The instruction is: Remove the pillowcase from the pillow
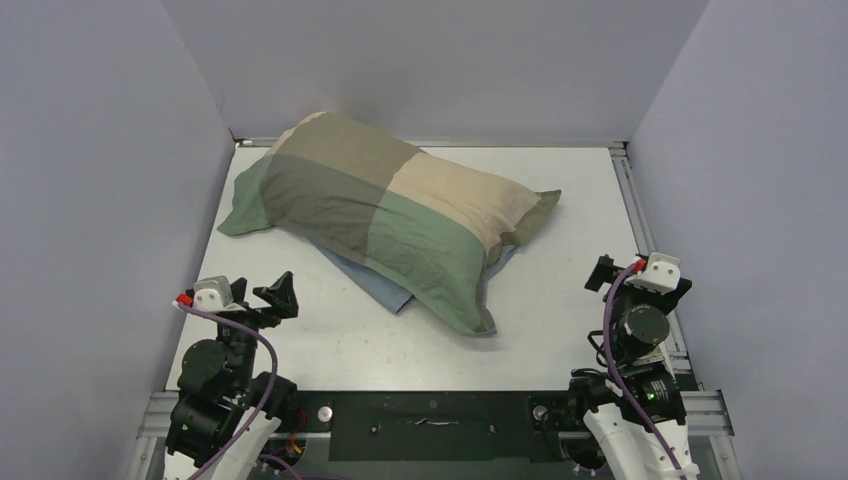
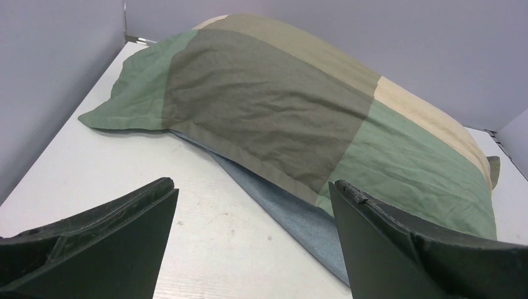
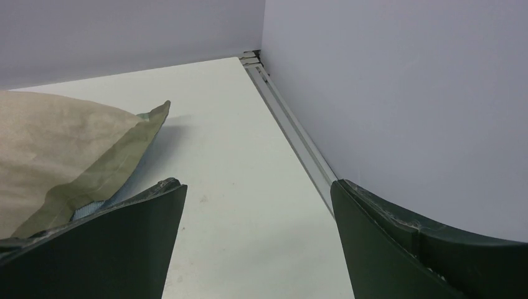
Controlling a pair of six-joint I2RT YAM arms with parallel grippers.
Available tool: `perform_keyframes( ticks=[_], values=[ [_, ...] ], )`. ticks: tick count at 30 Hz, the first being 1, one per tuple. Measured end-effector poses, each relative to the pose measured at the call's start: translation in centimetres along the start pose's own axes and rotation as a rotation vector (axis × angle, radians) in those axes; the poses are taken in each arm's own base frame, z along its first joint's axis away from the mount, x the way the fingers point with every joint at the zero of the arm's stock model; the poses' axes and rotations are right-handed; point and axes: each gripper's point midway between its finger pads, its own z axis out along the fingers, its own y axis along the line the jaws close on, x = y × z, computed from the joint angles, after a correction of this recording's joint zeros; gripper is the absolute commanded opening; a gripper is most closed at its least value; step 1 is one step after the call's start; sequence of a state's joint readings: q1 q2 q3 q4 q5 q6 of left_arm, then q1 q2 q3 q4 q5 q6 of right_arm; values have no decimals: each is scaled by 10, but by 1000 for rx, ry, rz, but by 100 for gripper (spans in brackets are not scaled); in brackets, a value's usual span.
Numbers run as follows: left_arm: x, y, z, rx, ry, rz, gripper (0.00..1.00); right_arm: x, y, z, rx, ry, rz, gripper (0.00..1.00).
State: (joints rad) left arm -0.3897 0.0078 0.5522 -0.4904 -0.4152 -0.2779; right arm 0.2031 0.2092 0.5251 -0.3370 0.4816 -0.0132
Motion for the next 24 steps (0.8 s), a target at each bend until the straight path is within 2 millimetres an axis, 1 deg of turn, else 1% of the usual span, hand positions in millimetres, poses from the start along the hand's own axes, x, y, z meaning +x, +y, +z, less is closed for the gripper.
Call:
perform_keyframes(
  ticks=[6,9,12,16,20,22,24],
  values=[
    [0,0,0,-2,-1,0,96,1,0,1,0,7,-7,90],
    [0,1,0,-4,-1,0,96,3,2,4,-2,45,-29,90],
    [0,1,0,-5,-1,0,96,-2,8,9,-14,93,-52,90],
    [0,1,0,-6,0,0,96,-18,19,21,-36,158,-49,90],
    [5,1,3,-13,22,9,96,-38,40,42,-56,271,-37,90],
    [8,1,5,-19,38,15,96,-43,50,50,-71,315,-19,90],
    [11,2,7,-25,53,20,96,-42,67,59,-106,368,6,90]
  ],
)
